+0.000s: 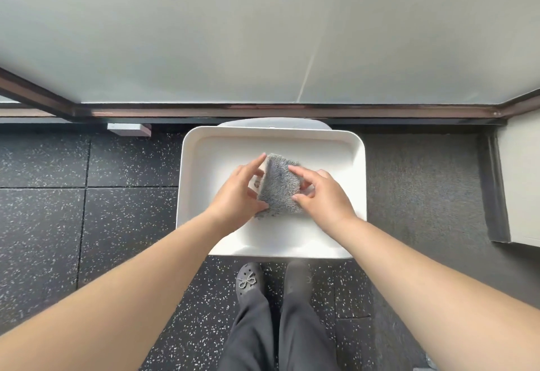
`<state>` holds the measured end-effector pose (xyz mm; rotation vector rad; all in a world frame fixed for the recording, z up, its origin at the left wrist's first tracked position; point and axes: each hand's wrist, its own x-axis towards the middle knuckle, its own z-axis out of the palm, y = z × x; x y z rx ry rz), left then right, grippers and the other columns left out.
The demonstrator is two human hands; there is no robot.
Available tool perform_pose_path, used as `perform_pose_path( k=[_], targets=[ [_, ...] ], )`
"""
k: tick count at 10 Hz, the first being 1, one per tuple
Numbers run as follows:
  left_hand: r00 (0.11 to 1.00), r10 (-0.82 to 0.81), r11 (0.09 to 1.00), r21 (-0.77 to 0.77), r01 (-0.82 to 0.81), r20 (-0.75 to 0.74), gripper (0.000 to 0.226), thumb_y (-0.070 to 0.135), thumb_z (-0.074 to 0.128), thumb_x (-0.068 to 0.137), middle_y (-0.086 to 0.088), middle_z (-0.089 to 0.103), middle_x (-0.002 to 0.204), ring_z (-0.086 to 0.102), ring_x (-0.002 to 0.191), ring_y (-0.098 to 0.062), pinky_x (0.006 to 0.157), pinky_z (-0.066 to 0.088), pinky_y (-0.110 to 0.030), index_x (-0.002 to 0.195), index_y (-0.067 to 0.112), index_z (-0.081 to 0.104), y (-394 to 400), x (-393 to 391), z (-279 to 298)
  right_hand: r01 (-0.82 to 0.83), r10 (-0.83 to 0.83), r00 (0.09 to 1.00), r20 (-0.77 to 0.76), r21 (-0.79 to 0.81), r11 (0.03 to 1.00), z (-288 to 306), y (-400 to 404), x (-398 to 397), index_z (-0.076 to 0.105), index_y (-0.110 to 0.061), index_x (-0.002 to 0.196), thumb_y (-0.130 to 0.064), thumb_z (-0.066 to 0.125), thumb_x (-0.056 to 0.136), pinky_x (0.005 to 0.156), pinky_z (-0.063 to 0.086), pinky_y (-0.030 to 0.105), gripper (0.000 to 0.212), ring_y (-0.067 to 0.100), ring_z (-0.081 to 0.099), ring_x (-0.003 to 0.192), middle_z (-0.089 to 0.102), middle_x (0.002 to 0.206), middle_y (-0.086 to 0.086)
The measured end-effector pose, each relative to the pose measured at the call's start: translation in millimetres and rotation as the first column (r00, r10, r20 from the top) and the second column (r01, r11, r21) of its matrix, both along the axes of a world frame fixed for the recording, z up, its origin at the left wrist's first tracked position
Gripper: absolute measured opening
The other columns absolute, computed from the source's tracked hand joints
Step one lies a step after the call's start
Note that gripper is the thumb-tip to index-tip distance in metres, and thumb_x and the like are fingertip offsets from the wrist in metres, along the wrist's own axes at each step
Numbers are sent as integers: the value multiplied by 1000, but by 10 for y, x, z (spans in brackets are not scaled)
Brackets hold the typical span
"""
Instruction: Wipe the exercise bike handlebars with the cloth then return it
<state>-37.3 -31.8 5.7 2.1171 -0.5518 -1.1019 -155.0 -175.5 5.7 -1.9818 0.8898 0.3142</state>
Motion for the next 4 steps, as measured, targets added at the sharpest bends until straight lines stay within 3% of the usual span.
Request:
perform_pose_path(
  k=[2,4],
  targets=[
    [978,-88,994,87,72,190,77,6,74,74,3,42,105,54,73,-12,84,49,-33,134,40,41,29,-29,-102,-114,109,991,-73,-64,991,-81,-43,-18,37,-48,138,-22,72,80,88,49,34,72,16,58,88,44,103,-3],
    [981,-109,968,242,68,162,70,29,68,82,2,39,123,55,91,-18,84,47,-35,140,37,30,66,-18,86,-115,111,985,-132,-21,993,115,-43,-2,26,-43,144,-27,72,81,91,47,35,80,22,57,97,41,111,1]
  ],
)
